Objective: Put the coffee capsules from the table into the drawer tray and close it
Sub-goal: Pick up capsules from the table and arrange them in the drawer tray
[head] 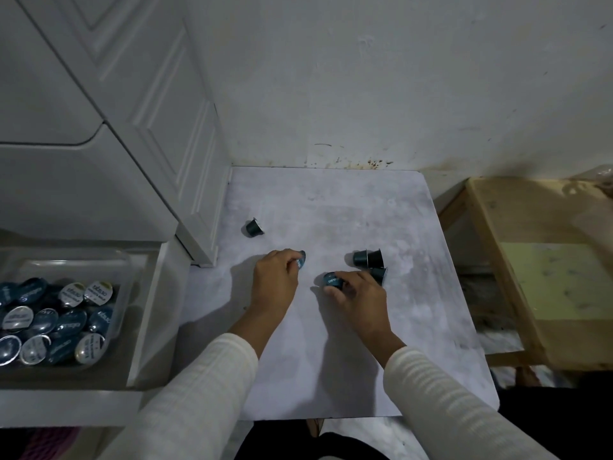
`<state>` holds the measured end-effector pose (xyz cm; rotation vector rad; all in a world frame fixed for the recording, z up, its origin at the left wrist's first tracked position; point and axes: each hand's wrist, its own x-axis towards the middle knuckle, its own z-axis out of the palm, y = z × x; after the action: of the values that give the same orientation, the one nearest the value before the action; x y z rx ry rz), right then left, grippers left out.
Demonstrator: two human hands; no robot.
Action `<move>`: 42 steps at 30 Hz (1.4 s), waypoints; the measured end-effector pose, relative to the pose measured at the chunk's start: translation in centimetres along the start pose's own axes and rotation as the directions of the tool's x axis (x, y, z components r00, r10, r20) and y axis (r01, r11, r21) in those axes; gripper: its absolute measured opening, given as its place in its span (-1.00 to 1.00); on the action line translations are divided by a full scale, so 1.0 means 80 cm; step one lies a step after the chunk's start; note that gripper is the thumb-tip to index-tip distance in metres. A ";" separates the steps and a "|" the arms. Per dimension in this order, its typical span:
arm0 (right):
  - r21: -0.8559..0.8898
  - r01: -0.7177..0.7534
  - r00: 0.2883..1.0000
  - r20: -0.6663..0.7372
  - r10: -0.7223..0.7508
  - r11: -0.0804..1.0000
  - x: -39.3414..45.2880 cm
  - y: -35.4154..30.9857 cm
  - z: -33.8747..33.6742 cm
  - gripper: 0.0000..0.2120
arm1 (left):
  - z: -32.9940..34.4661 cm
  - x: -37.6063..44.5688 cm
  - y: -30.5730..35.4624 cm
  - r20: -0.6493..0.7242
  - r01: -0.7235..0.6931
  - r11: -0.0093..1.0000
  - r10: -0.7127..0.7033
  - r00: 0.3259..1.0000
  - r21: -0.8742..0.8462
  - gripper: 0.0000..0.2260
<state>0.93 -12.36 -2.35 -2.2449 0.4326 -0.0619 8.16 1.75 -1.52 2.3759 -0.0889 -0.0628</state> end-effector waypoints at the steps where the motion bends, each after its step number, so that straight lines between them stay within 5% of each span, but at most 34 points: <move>1: -0.005 0.003 1.000 -0.024 -0.003 1.000 0.000 -0.001 -0.001 -0.81 | 0.000 0.000 0.000 -0.007 0.029 0.999 -0.029 1.000 -0.027 -0.83; 11: 0.174 -0.145 0.982 -0.092 0.163 0.974 -0.004 -0.001 0.001 -0.85 | -0.011 -0.012 0.006 0.061 0.331 0.866 -0.333 0.941 -0.374 -0.83; 33: 0.567 0.018 0.905 -0.359 0.227 0.824 -0.097 -0.202 -0.006 -0.85 | -0.211 -0.066 -0.002 0.126 0.103 0.766 -0.028 0.992 -0.635 -0.80; 42: 0.529 0.048 0.934 -0.323 0.149 0.848 -0.182 -0.319 0.110 -0.84 | -0.347 -0.111 -0.137 0.040 0.162 0.670 -0.195 0.980 -0.725 -0.82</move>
<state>-3.78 14.11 12.42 -1.6661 0.5873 -0.5073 1.76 29.48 11.08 1.5655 0.1697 -0.1189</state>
